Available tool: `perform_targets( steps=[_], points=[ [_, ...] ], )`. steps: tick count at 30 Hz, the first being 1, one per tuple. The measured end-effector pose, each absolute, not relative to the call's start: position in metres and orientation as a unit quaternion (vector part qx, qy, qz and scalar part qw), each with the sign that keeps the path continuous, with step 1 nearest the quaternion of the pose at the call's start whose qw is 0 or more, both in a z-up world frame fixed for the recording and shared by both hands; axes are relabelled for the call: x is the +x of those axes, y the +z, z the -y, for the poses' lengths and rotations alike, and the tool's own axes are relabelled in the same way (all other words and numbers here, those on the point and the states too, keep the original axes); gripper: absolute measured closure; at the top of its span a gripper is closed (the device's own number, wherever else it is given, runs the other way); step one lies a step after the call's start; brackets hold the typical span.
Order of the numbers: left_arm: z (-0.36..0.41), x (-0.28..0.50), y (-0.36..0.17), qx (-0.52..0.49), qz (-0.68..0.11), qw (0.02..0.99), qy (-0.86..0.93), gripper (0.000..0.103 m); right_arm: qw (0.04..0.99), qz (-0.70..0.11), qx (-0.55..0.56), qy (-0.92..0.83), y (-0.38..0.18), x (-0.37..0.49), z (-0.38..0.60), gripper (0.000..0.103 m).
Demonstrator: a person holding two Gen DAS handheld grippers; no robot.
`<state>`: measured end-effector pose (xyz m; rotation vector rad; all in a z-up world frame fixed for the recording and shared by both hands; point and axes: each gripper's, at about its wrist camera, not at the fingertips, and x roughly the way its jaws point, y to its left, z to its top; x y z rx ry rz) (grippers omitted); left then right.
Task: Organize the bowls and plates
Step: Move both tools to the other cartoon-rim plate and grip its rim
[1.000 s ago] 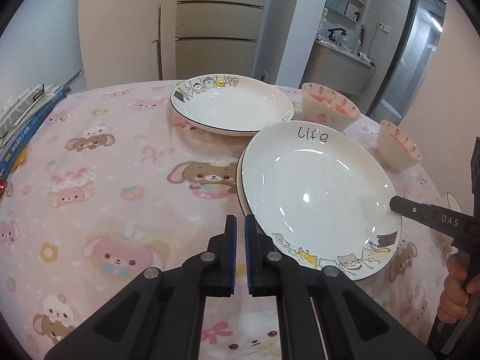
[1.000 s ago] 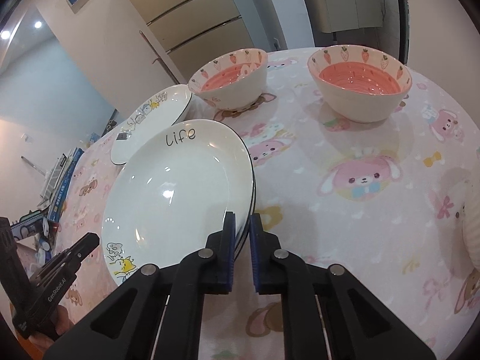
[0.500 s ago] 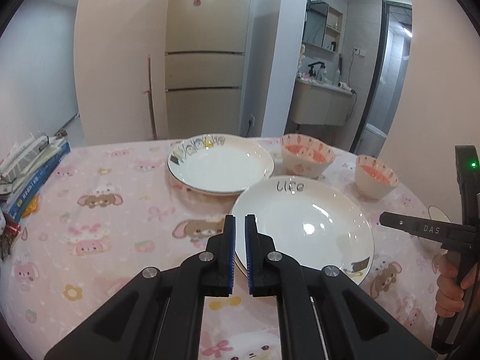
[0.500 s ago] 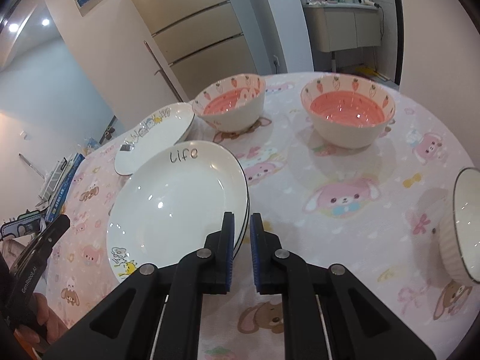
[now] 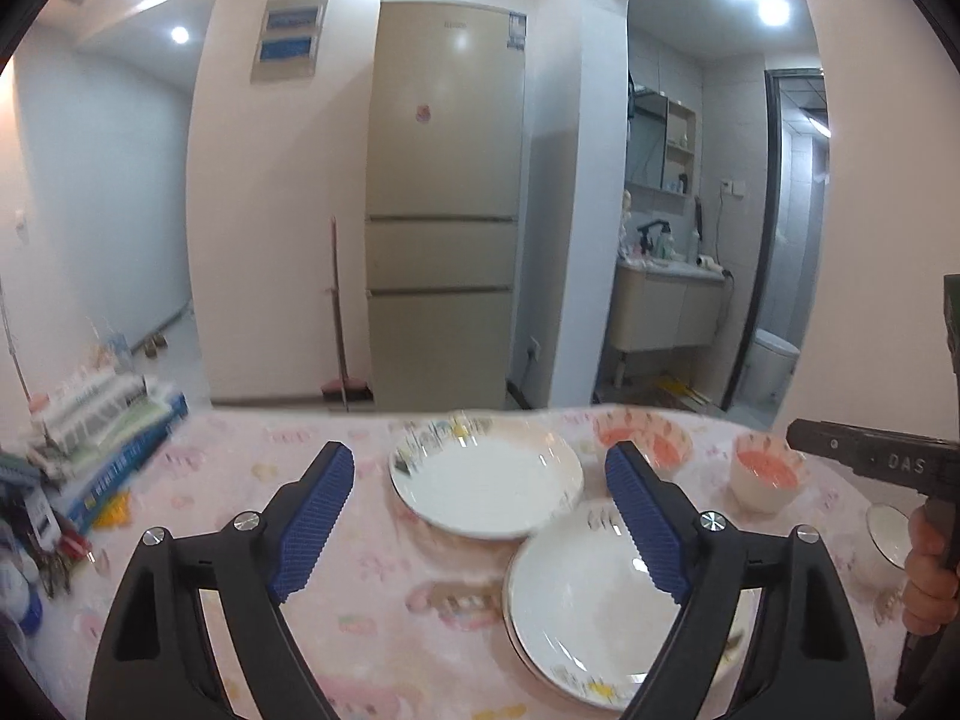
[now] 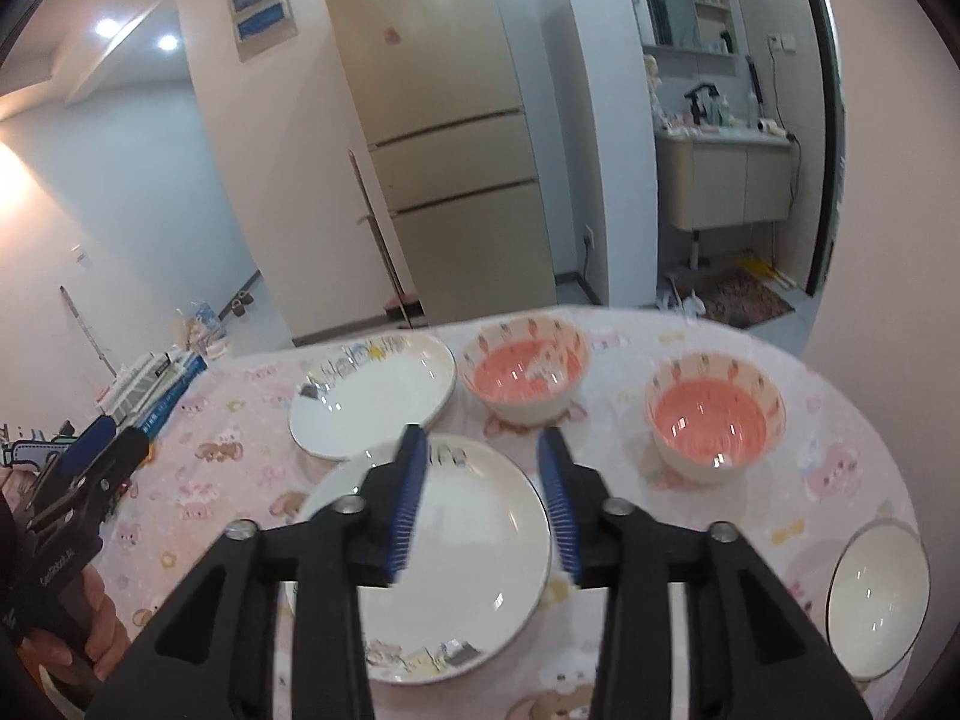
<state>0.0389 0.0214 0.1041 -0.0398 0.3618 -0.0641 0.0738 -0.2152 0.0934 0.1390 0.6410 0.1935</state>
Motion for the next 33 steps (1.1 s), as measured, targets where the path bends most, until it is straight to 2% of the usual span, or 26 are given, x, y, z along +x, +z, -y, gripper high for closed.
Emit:
perform_targets(
  steps=[4,6,9,12,20,25,30,32,33],
  points=[
    [-0.031,0.051,0.132,-0.018,-0.139,0.990,-0.020,0.012,0.950,-0.289,0.055,0.103,0.115,0.088,0.200,0.053],
    [-0.037,0.058,0.144,-0.026,-0.125,0.992,-0.018,0.000,0.953,-0.277,0.055,0.105,0.123,0.096,0.193,0.050],
    [-0.046,0.074,0.155,-0.037,-0.106,0.994,-0.009,0.000,0.956,-0.264,0.059,0.115,0.134,0.111,0.183,0.049],
    [-0.052,0.093,0.156,-0.039,-0.120,0.992,-0.017,0.000,0.955,-0.259,0.075,0.126,0.140,0.130,0.174,0.049],
    [-0.071,0.145,0.116,-0.066,-0.158,0.985,0.006,0.000,0.936,-0.304,0.117,0.136,0.112,0.190,0.154,0.049],
    [-0.088,0.181,0.075,-0.087,-0.211,0.973,0.018,0.000,0.908,-0.391,0.099,0.111,0.065,0.229,0.143,0.049],
    [-0.094,0.215,0.032,-0.105,-0.294,0.950,0.026,0.012,0.875,-0.465,0.094,0.098,0.018,0.248,0.141,0.049],
    [-0.100,0.226,0.016,-0.130,-0.324,0.937,0.014,0.024,0.858,-0.489,0.113,0.108,0.003,0.254,0.143,0.049],
    [-0.103,0.229,0.009,-0.140,-0.335,0.932,0.009,0.025,0.852,-0.497,0.118,0.115,-0.002,0.255,0.142,0.049]
  ],
)
